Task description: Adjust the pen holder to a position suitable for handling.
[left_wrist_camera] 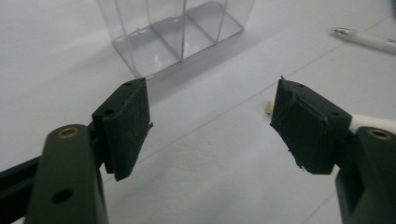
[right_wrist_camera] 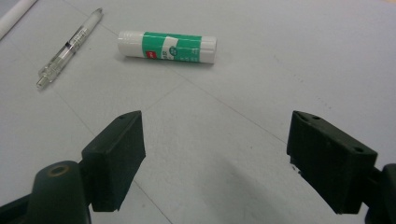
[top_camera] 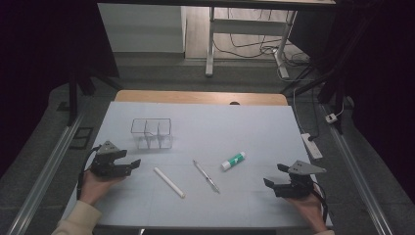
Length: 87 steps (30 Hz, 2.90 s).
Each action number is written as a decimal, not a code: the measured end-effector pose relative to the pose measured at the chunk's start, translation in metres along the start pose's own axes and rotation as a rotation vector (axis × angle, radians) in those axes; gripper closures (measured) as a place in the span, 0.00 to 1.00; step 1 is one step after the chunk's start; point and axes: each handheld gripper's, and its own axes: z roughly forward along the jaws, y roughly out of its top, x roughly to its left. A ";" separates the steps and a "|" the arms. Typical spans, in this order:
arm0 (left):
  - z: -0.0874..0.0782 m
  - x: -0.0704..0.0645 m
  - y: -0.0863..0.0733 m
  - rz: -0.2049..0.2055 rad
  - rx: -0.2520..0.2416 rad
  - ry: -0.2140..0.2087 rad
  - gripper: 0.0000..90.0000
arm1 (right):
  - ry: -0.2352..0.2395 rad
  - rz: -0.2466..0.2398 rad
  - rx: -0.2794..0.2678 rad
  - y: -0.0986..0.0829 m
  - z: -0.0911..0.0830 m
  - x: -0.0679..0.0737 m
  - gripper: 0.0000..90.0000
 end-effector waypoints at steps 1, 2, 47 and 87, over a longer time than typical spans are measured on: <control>0.000 0.002 0.000 -0.001 0.000 0.001 0.32 | 0.000 0.001 -0.001 0.000 -0.001 0.000 0.21; 0.000 0.004 0.000 -0.002 0.000 0.004 0.33 | -0.003 0.002 0.001 0.000 -0.001 0.000 0.21; 0.039 0.055 0.026 -0.066 -0.007 0.070 0.99 | 0.004 0.002 0.018 -0.002 0.004 -0.001 0.22; 0.067 0.049 0.046 -0.058 -0.011 0.013 0.99 | 0.001 -0.008 0.034 -0.003 0.006 -0.001 0.22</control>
